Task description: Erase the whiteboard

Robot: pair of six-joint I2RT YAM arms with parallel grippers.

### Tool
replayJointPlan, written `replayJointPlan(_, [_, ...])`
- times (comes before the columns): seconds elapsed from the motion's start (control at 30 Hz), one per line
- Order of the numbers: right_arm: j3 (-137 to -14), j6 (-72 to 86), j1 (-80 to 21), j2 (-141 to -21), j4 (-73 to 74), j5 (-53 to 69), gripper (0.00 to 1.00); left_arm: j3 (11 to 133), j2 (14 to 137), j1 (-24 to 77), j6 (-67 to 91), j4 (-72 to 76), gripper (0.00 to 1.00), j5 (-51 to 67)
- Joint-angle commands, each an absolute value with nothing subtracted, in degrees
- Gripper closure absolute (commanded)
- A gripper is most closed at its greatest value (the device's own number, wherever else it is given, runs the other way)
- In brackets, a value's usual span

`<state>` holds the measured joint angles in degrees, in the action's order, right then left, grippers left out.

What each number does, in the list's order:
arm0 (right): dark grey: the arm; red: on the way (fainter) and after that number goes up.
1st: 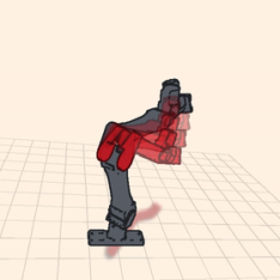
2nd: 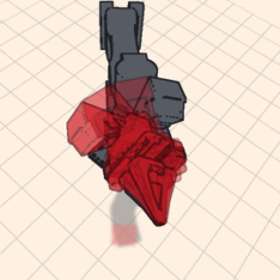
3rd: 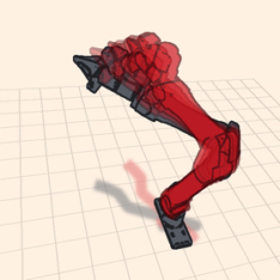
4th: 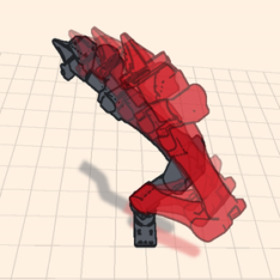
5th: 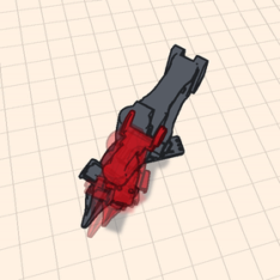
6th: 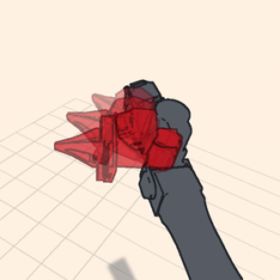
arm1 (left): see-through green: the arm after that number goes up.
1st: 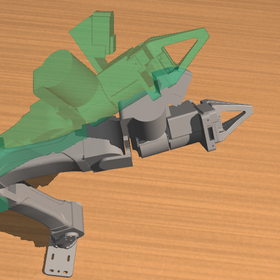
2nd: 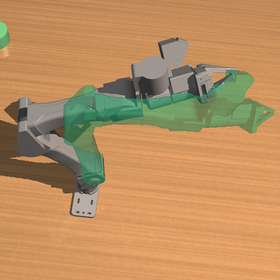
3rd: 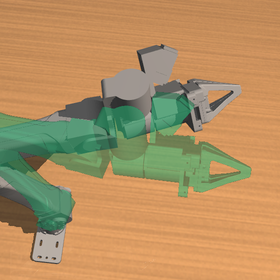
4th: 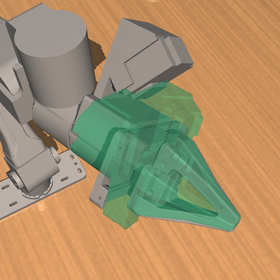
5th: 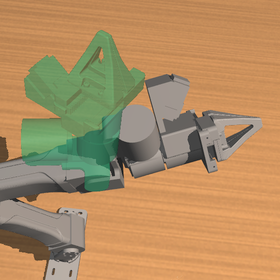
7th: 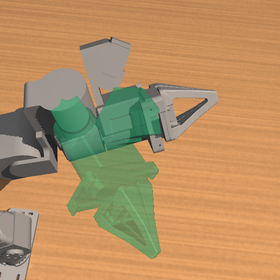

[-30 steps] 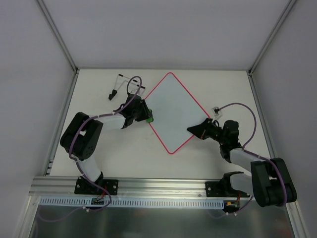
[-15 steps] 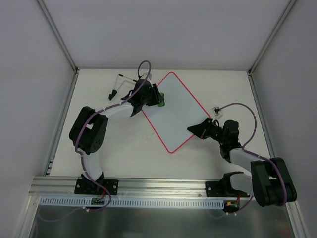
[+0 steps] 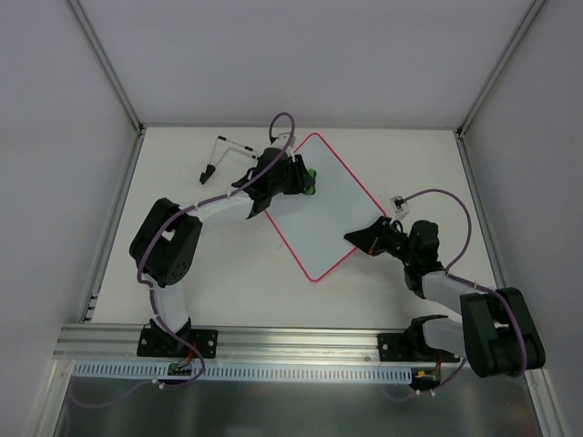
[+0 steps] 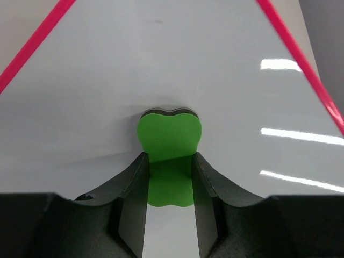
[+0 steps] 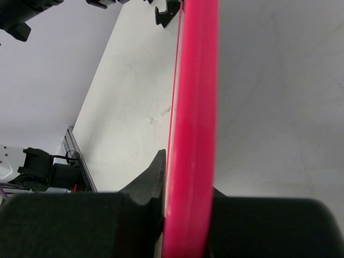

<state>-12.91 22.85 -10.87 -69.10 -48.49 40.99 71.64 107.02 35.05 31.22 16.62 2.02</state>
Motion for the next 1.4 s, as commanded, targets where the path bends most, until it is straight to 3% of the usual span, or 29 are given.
replayJointPlan(0.0, [-13.71, 10.46, -13.97, -68.64, -53.44, 53.44, 1.00, 64.36, 105.31, 32.27, 34.09, 13.36, 1.00, 0.35])
replayJointPlan(0.33, [-13.45, 10.28, -13.97, -68.03, -53.35, 52.73, 1.00, 47.82, 92.31, 27.69, 36.83, 13.27, 1.00, -2.29])
replayJointPlan(0.97, [-13.18, 10.46, -14.06, -65.83, -52.56, 52.21, 1.00, 23.21, 53.28, 27.51, 40.43, -7.46, 1.00, -13.27])
replayJointPlan(1.13, [-13.71, 10.20, -13.97, -66.35, -51.86, 52.56, 1.00, 24.07, 51.85, 27.51, 38.77, -7.30, 1.00, -14.33])
replayJointPlan(1.37, [-13.80, 10.20, -14.15, -66.53, -51.68, 52.56, 1.00, 37.85, 61.68, 27.51, 31.91, -2.65, 1.00, -13.54])
